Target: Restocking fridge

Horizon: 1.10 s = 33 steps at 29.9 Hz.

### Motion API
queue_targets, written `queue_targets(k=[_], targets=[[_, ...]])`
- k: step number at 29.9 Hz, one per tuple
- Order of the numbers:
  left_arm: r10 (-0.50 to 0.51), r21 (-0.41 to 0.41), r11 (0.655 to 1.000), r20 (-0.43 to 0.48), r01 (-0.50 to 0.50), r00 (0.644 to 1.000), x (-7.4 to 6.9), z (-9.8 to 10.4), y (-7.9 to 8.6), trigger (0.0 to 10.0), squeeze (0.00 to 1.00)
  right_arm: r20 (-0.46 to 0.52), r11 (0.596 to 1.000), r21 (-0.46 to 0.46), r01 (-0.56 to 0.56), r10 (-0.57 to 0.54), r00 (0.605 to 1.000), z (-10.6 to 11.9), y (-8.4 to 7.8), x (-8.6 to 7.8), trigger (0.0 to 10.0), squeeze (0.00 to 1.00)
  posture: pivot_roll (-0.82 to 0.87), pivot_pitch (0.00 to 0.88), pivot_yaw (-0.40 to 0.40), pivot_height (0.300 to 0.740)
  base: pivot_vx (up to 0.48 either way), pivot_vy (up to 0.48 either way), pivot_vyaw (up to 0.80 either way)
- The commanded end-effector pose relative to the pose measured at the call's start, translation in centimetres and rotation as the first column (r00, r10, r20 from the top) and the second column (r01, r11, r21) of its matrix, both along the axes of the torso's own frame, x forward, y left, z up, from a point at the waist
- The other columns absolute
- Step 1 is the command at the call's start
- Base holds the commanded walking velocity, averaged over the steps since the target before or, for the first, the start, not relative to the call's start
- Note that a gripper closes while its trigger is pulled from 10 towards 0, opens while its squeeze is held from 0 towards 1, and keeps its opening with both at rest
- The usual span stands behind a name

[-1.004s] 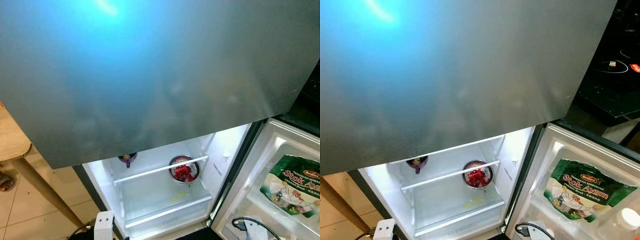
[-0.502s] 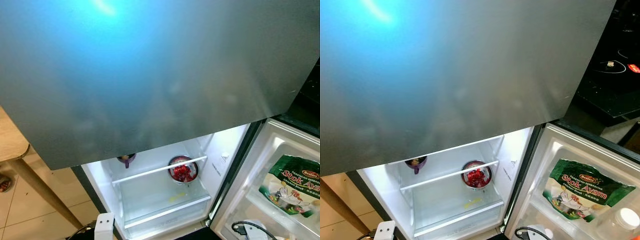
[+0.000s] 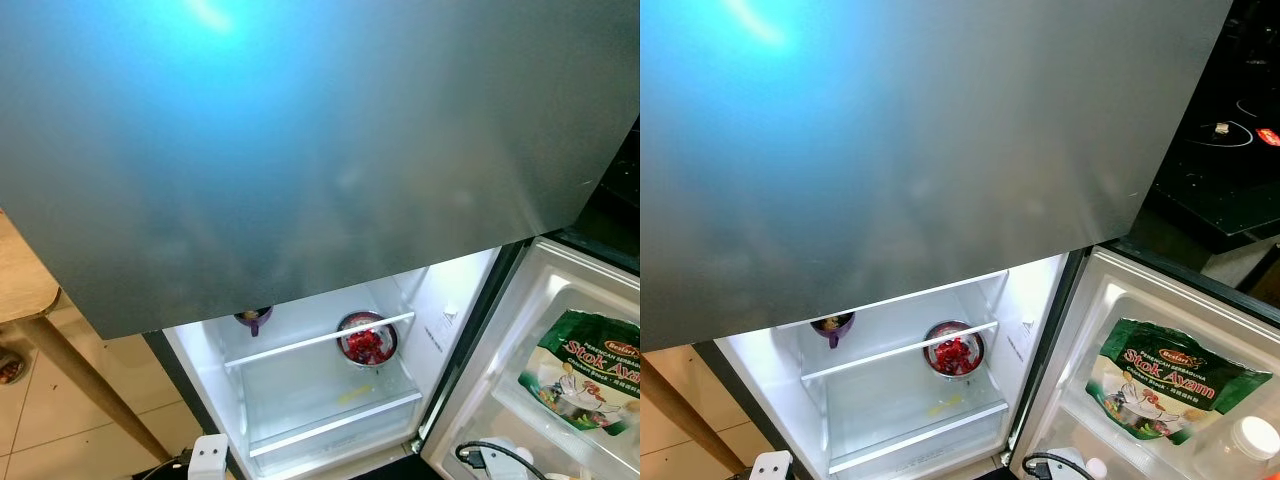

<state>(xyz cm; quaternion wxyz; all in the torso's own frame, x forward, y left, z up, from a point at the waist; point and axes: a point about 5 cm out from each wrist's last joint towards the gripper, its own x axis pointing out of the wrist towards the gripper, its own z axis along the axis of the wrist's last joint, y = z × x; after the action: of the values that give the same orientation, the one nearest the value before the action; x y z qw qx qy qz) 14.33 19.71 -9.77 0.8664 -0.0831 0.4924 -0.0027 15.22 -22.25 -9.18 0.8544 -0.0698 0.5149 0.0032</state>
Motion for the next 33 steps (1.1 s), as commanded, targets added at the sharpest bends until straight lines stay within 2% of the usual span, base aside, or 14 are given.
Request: queue_targets(k=[1,5,10,18,22,25,33], targets=[[-0.002,0.009,1.0,-0.037,0.002,0.999,-1.0,-0.4,-0.1,10.0,0.0,-0.038,1.0,-0.03,-0.004,0.002,0.999,-0.3,-0.8,-1.2,10.0,0.0,-0.05,0.0,-0.009,0.74,0.0,0.0,0.0],[0.011,0.01,1.0,-0.045,-0.01,0.999,-1.3,-0.5,0.1,10.0,0.0,-0.055,0.999,-0.038,0.0,-0.002,0.998,-0.4,-1.1,-1.8,10.0,0.0,-0.06,0.0,-0.003,0.74,0.0,0.0,0.0],[0.026,-0.003,1.0,-0.077,-0.026,0.997,-2.1,-0.7,0.2,10.0,0.0,-0.064,0.999,-0.041,0.012,-0.015,0.998,-0.6,-0.7,-1.9,10.0,0.0,-0.06,0.0,-0.013,0.74,0.0,0.0,0.0],[0.032,0.01,0.999,-0.075,-0.031,0.997,-2.0,-0.7,0.0,10.0,0.0,-0.072,0.999,-0.048,0.012,-0.015,0.997,-0.6,-0.9,-2.1,10.0,0.0,-0.08,0.0,-0.015,0.74,0.0,0.0,0.0],[0.026,0.009,1.0,-0.076,-0.025,0.997,-2.1,-0.8,-0.2,10.0,0.0,-0.077,0.998,-0.054,0.017,-0.021,0.997,-0.6,-1.2,-2.3,10.0,0.0,-0.08,0.0,-0.015,0.74,-0.379,0.0,0.0],[0.021,0.006,1.0,-0.07,-0.021,0.997,-2.1,-0.8,-0.2,10.0,0.0,-0.066,0.999,-0.046,0.012,-0.015,0.998,-0.6,-0.6,-1.9,10.0,0.0,-0.08,0.0,-0.011,0.74,-0.375,0.0,0.0],[0.012,0.011,1.0,-0.076,-0.012,0.997,-2.6,-0.8,0.4,10.0,0.0,-0.068,0.999,-0.04,0.006,-0.009,0.998,-0.5,-0.6,-1.7,10.0,0.0,-0.07,0.001,-0.012,0.74,-0.372,0.0,0.0]])
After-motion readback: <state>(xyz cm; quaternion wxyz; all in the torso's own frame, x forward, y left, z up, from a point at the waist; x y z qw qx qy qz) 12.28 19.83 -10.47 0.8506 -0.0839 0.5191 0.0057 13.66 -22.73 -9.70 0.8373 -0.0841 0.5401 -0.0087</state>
